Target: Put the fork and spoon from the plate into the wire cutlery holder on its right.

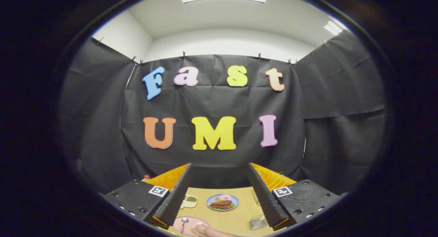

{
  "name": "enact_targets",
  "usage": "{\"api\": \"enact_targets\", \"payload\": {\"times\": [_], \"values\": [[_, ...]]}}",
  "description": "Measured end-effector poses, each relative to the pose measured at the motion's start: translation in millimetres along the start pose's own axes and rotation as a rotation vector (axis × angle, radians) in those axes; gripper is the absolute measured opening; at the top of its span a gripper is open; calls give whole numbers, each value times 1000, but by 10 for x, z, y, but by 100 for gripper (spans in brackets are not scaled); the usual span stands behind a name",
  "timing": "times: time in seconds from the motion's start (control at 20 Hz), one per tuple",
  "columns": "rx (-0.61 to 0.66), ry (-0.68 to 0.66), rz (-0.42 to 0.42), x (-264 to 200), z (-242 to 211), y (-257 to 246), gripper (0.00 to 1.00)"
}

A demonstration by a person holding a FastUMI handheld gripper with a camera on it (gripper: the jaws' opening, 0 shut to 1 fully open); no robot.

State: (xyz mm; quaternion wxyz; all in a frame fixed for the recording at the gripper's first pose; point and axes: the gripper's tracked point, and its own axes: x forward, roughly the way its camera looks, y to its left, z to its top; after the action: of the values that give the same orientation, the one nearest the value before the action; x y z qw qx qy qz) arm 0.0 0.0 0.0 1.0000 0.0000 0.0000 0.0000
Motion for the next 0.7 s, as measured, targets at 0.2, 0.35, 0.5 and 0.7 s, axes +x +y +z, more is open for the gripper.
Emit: {"api": "enact_targets", "payload": {"times": [0.2,0.35,0.5,0.7], "values": [[-3,29,-26,83,-73,-38,95],[3,39,-47,129,-132,-54,95],[5,50,-57,185,-173,-68,95],[-9,52,-43,259,-281,-16,95]]}}
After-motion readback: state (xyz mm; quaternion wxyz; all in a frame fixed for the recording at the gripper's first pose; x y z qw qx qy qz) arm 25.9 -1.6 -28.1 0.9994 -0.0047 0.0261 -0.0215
